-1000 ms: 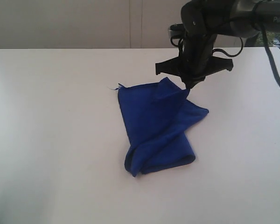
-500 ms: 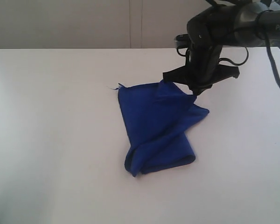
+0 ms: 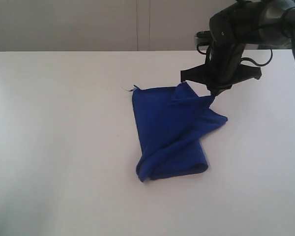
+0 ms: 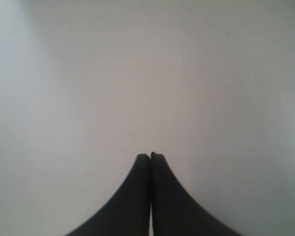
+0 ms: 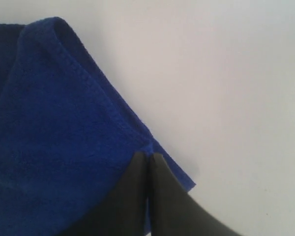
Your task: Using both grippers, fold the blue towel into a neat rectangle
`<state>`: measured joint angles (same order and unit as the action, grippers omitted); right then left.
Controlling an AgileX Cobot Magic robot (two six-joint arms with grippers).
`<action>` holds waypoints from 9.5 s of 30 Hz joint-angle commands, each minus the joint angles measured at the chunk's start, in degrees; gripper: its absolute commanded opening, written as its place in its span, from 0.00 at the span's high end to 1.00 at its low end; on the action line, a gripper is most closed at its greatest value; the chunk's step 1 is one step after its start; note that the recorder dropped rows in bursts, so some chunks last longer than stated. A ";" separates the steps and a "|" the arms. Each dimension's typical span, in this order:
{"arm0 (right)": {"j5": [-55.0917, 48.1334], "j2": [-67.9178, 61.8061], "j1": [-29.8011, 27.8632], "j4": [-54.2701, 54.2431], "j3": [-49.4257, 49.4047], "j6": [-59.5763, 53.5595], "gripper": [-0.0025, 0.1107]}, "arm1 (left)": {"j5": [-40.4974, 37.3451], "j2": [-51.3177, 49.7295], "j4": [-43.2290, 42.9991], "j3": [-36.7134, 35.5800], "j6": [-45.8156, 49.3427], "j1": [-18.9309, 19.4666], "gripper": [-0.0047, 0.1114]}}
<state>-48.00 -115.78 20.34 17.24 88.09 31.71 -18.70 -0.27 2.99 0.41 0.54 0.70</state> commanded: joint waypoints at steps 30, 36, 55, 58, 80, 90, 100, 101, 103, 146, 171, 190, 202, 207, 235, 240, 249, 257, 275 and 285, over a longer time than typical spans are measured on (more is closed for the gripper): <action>6.35 -0.58 -0.35 -2.33 -0.26 -3.43 0.98 | 20.30 0.27 5.91 -0.41 -5.98 0.19 0.96; 6.28 -0.58 -0.35 -2.33 -0.26 -3.43 0.98 | 23.94 0.27 5.91 -0.31 -13.35 0.19 0.96; 5.62 -0.58 -2.61 -21.89 -0.03 -15.47 0.98 | -5.82 -63.69 22.40 41.91 9.33 -2.14 0.96; 4.43 -0.58 -4.37 -22.54 -0.03 -16.37 0.98 | -4.21 -74.37 33.47 47.05 21.17 -5.96 0.96; 4.46 -0.68 -5.58 -23.77 -0.15 -16.64 0.98 | -2.08 -126.97 41.93 95.45 28.04 -22.53 0.59; 4.69 -0.71 -5.58 -23.66 -0.15 -17.51 0.98 | -0.09 -131.98 42.61 99.86 30.51 -23.69 0.49; 4.71 -0.71 -5.58 -23.66 -0.15 -17.51 0.98 | 2.54 -135.66 43.12 102.84 31.44 -24.90 0.49; 4.82 -0.71 -5.58 -23.66 -0.15 -17.51 0.98 | 2.26 -135.98 43.12 102.98 31.44 -25.09 0.50; 4.82 -0.71 -5.58 -23.66 -0.15 -17.51 0.98 | 2.10 -136.49 43.12 102.98 31.59 -25.29 0.51; -8.43 17.76 -5.58 -11.04 -0.15 -18.24 0.98 | -35.56 -108.27 21.84 102.98 21.19 -19.39 0.96; -17.30 59.57 -5.58 -6.81 -16.88 -20.09 0.98 | -43.66 -63.46 9.57 80.15 11.59 -19.39 0.96; -21.96 72.07 -5.58 -4.55 -19.48 -21.45 0.98 | -46.90 -43.58 0.18 69.75 -2.07 -19.39 0.96; 6.48 39.09 -5.58 25.07 -34.51 7.22 0.98 | 3.89 -77.65 -0.19 51.63 -5.07 -18.71 0.96; 11.80 30.67 -6.29 31.62 -34.26 15.14 0.98 | 14.03 -85.07 -0.19 51.73 -5.36 -16.13 0.96; 23.61 8.20 -16.65 33.02 -20.84 19.57 0.98 | 34.08 -104.35 4.29 57.70 -6.19 -8.24 0.96; 24.54 5.97 -17.75 33.02 -18.94 19.83 0.98 | 34.08 -106.22 4.29 60.08 -6.31 -8.00 0.96; 29.05 3.39 -18.83 32.90 -17.84 19.94 0.98 | 33.71 -109.33 5.48 62.70 -6.31 -6.94 0.96; 31.45 1.25 -19.37 32.90 -17.84 19.94 0.98 | 34.05 -109.60 6.17 62.70 -6.20 -5.35 0.96; 35.57 0.73 -19.37 32.90 -17.84 19.61 0.79 | 35.13 -111.12 6.17 62.70 -6.20 -5.35 0.55; 24.88 3.76 -19.37 31.85 -17.84 19.95 0.56 | 32.33 -109.38 6.17 62.70 -5.10 -5.35 0.43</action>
<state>-19.38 -114.20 1.31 49.60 70.06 51.33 15.78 -111.23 8.29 62.98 -5.41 -4.82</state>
